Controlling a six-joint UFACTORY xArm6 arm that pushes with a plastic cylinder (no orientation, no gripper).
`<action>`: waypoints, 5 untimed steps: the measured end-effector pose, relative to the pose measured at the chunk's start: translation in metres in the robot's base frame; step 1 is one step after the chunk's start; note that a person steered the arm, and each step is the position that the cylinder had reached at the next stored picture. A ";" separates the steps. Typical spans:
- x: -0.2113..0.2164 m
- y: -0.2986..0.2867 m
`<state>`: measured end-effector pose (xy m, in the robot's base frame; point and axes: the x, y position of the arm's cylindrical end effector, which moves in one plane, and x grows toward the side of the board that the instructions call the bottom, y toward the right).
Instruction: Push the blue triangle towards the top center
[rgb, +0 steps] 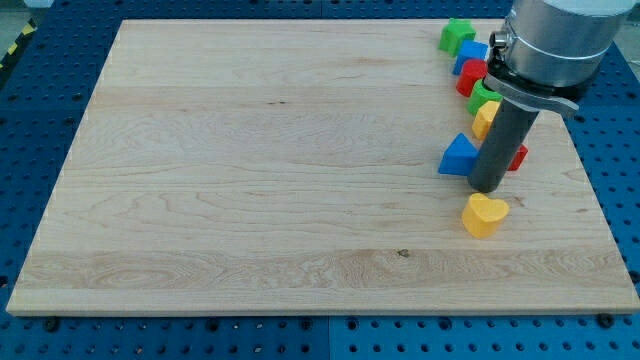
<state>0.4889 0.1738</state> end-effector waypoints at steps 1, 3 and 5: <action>-0.004 -0.020; -0.042 -0.045; -0.037 -0.042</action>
<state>0.4518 0.1323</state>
